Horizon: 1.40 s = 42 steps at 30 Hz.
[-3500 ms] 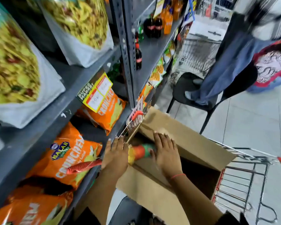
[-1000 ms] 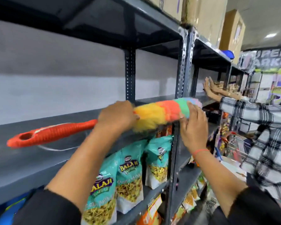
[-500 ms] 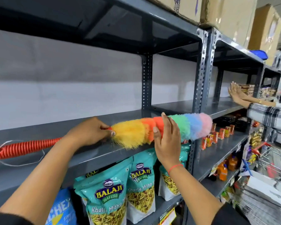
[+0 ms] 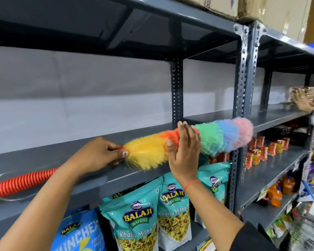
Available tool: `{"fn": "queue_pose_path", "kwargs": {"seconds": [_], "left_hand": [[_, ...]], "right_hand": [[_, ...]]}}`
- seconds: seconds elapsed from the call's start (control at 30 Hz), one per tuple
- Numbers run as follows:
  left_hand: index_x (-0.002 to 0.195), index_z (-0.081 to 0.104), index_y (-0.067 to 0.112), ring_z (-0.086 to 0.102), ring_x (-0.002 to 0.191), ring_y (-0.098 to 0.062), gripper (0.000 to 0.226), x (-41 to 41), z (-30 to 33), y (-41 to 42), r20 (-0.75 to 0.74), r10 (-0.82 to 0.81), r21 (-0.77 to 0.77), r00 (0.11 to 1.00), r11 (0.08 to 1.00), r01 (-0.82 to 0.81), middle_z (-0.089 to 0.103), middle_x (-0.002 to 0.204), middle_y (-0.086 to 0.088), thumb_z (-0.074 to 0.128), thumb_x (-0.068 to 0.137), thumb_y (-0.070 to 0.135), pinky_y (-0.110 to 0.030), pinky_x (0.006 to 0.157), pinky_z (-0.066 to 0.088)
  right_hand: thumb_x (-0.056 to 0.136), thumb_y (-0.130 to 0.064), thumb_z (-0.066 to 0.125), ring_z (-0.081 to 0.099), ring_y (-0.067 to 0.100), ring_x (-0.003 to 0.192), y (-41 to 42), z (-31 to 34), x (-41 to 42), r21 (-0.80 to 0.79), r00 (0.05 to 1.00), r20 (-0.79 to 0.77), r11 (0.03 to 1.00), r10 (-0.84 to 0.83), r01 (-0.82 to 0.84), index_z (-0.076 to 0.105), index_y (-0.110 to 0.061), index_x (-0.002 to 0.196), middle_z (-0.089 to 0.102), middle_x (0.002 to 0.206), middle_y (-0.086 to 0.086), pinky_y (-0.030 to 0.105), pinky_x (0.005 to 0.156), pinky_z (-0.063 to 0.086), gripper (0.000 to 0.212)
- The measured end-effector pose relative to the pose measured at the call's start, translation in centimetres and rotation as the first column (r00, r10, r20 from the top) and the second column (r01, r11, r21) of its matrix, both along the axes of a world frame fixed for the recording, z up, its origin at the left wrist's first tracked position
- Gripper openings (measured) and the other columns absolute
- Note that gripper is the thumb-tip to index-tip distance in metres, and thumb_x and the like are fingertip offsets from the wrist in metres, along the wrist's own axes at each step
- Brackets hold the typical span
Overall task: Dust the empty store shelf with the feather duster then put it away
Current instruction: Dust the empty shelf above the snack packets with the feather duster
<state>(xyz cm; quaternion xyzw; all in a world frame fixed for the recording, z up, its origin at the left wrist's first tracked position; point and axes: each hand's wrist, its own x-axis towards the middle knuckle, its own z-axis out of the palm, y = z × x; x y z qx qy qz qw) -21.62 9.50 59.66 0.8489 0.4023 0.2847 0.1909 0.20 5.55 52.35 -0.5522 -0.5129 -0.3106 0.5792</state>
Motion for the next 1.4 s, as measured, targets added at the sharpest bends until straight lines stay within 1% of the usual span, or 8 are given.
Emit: {"fn": "queue_pose_path", "kwargs": {"seconds": [0.2, 0.3, 0.53, 0.67, 0.83, 0.97, 1.2, 1.4], "left_hand": [[0.075, 0.075, 0.008, 0.039, 0.037, -0.009, 0.031, -3.0, -0.4, 1.4, 0.033, 0.097, -0.003, 0.995, 0.995, -0.097, 0.066, 0.059, -0.009, 0.064, 0.086, 0.034, -0.024, 0.05, 0.034], [0.079, 0.074, 0.008, 0.043, 0.048, -0.011, 0.034, -3.1, -0.6, 1.6, -0.146, 0.075, 0.043, 0.986, 0.997, -0.069, 0.06, 0.06, -0.004, 0.06, 0.087, 0.039, -0.025, 0.052, 0.033], [0.107, 0.067, 0.013, 0.06, 0.103, -0.036, 0.037, -3.0, 1.6, 4.9, -0.285, 0.366, 0.317, 0.886, 0.908, -0.273, 0.064, 0.115, -0.019, 0.056, 0.088, 0.043, -0.034, 0.081, 0.048], [0.092, 0.068, 0.009, 0.061, 0.093, -0.035, 0.034, -2.1, 1.6, 5.5, -0.171, 0.3, 0.278, 0.938, 0.928, -0.246, 0.067, 0.099, -0.018, 0.055, 0.089, 0.04, -0.033, 0.072, 0.045], [0.054, 0.063, 0.022, 0.06, 0.078, -0.028, 0.037, -2.0, 1.8, 6.2, -0.282, 0.186, 0.134, 0.941, 0.979, -0.154, 0.06, 0.062, 0.0, 0.062, 0.085, 0.043, -0.028, 0.066, 0.04], [0.102, 0.067, 0.013, 0.061, 0.1, -0.035, 0.035, -1.0, 1.9, 7.0, -0.241, 0.437, 0.382, 0.866, 0.864, -0.33, 0.065, 0.111, -0.015, 0.054, 0.089, 0.043, -0.032, 0.072, 0.042], [0.105, 0.073, 0.03, 0.059, 0.082, -0.02, 0.028, -3.1, 0.6, 6.1, -0.233, 0.186, 0.172, 0.954, 0.974, -0.148, 0.066, 0.073, 0.002, 0.058, 0.087, 0.046, -0.026, 0.067, 0.041], [0.097, 0.072, 0.016, 0.061, 0.093, -0.034, 0.038, -5.3, 0.5, 5.6, -0.2, 0.5, 0.375, 0.843, 0.834, -0.405, 0.068, 0.101, -0.014, 0.052, 0.089, 0.047, -0.032, 0.069, 0.044]], "right_hand": [[0.094, -0.053, 0.023, 0.026, 0.029, 0.131, 1.5, 1.4, -3.1, -0.022, 1.0, 0.02, 1.0, 0.018, -0.017, 0.029, -0.015, 0.136, 0.043, 0.138, 0.018, 0.052, 0.11, 0.014, 0.057], [0.09, -0.053, 0.032, 0.03, 0.034, 0.13, 2.2, 1.9, -4.8, -0.079, 0.998, 0.058, 0.997, 0.019, -0.014, 0.032, -0.009, 0.137, 0.044, 0.137, 0.019, 0.054, 0.109, 0.015, 0.064], [0.089, -0.048, 0.048, 0.025, 0.038, 0.134, 2.7, 2.0, -4.8, -0.185, 0.997, 0.041, 0.98, -0.063, 0.069, 0.029, -0.009, 0.14, 0.041, 0.14, 0.019, 0.058, 0.11, 0.012, 0.067], [0.088, -0.046, 0.05, 0.024, 0.038, 0.134, 2.7, 2.0, -4.9, -0.178, 0.995, 0.059, 0.98, -0.08, 0.089, 0.029, -0.008, 0.14, 0.041, 0.14, 0.019, 0.06, 0.109, 0.013, 0.067], [0.088, -0.061, 0.027, 0.025, 0.035, 0.134, 2.7, 1.8, -4.8, -0.126, 0.997, 0.055, 0.99, -0.053, 0.06, 0.029, -0.009, 0.139, 0.041, 0.141, 0.018, 0.055, 0.11, 0.011, 0.073], [0.088, -0.049, 0.034, 0.029, 0.037, 0.132, 2.6, 1.7, -4.7, -0.113, 0.997, 0.061, 0.992, -0.044, 0.05, 0.034, -0.006, 0.137, 0.044, 0.138, 0.019, 0.058, 0.109, 0.015, 0.065], [0.09, -0.043, 0.036, 0.032, 0.037, 0.13, 2.8, 1.5, -4.6, -0.064, 0.998, 0.068, 0.998, -0.004, 0.009, 0.037, -0.005, 0.135, 0.047, 0.136, 0.018, 0.054, 0.109, 0.013, 0.059], [0.089, -0.041, 0.036, 0.036, 0.041, 0.127, 2.7, 1.5, -4.6, -0.062, 0.997, 0.072, 0.998, -0.004, 0.008, 0.04, -0.002, 0.132, 0.051, 0.131, 0.021, 0.06, 0.106, 0.019, 0.058]]}}
